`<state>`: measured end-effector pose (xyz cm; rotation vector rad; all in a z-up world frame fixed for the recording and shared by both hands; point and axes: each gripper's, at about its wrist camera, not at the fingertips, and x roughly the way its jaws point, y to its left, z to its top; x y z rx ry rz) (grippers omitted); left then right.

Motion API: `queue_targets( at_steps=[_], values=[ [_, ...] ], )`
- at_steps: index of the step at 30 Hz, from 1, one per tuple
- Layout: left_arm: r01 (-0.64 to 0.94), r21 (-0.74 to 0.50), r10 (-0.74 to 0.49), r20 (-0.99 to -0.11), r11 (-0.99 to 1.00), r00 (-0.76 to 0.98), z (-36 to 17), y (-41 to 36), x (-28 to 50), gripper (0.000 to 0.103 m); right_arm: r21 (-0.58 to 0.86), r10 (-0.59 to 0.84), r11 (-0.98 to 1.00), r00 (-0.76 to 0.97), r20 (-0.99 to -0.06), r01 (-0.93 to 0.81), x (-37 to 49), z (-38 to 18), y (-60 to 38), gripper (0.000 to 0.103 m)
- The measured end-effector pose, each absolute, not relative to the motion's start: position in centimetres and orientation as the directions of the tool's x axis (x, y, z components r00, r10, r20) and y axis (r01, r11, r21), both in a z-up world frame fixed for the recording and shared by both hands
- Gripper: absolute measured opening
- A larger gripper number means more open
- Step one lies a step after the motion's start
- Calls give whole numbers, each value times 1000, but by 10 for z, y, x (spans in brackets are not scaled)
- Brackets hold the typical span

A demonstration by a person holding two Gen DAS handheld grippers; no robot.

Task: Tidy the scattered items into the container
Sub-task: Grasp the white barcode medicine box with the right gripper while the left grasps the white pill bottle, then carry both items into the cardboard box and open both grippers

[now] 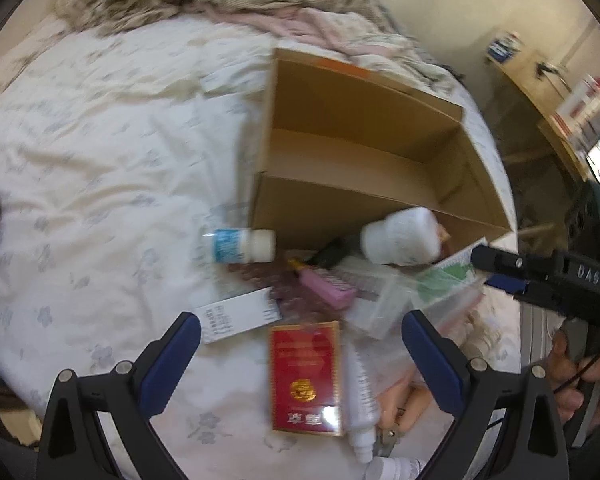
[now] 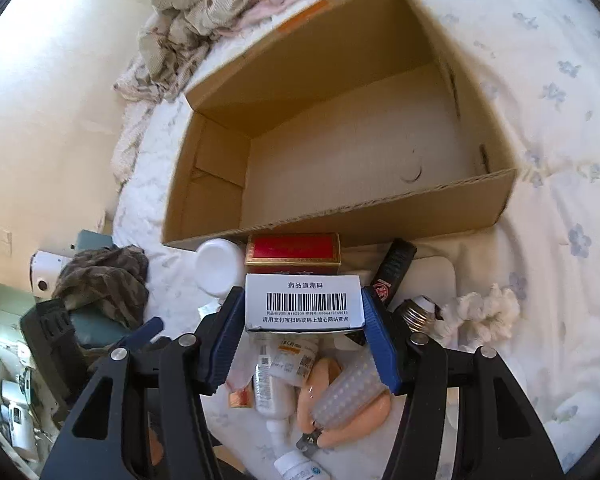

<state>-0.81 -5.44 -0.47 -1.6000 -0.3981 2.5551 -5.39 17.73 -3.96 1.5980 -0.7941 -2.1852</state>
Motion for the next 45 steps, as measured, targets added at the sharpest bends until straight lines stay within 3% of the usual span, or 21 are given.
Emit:
queue_targets(
  at_steps=[11, 16, 21, 23, 25, 36, 45],
  values=[
    [-42, -440, 410, -793, -897, -450, -1, -25, -58, 100, 665, -555, -745, -507, -660, -50, -35, 8, 227, 62],
    [-44, -443, 415, -795, -895, -442, -11, -18, -77, 99, 679, -567, -733, -506, -650, -51, -32, 7, 231, 62],
    [-38, -442, 416, -808, -896, -418, -26, -16, -85, 88, 686, -569, -724, -501, -652, -71, -34, 1, 234, 62],
    [-42, -466, 442, -802, -884, -401, -30, -16, -87, 70, 686, -568, -724, -503, -651, -69, -36, 2, 233, 62],
    [-41, -505, 480, -786, -862, -389, -31, -17, -87, 59, 680, -566, -730, -503, -653, -61, -36, 2, 231, 62],
    [-156, -461, 478, -757, -874, -445, 17, -17, -51, 59, 692, -587, -721, -496, -640, -39, -39, 7, 228, 62],
    [-213, -321, 382, -682, -923, -624, 91, -29, -68, 59, 677, -561, -735, -594, -577, 36, -82, 67, 243, 62]
  ],
)
